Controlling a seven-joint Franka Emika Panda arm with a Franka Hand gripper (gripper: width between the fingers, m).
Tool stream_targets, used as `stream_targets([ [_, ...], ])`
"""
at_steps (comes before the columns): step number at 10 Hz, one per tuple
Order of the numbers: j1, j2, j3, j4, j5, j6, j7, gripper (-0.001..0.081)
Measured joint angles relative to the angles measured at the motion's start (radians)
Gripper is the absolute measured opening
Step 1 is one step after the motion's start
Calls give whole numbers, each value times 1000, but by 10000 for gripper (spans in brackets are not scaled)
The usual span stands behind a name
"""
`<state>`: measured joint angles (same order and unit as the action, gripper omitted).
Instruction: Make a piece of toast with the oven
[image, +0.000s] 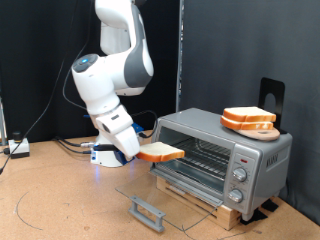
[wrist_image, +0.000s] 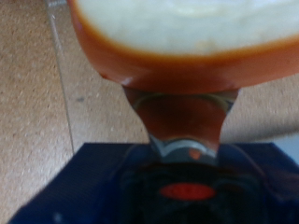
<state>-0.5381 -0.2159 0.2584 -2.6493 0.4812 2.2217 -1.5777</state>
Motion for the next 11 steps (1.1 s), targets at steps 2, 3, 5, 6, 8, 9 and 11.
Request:
stream_targets([
  [2,35,-35,41,-43,32,39,7,395],
  [3,56,-56,65,-66,51,67,12,395],
  [5,94,-96,111,-105,92,110,29,395],
  [6,112,-114,131,-119,115,123,36,395],
  [8,141,-146,164,-134,150,135,50,395],
  [9,150,-157,178,-137,158,135,64,395],
  [11,155,-166,207,-139,158,147,84,395],
])
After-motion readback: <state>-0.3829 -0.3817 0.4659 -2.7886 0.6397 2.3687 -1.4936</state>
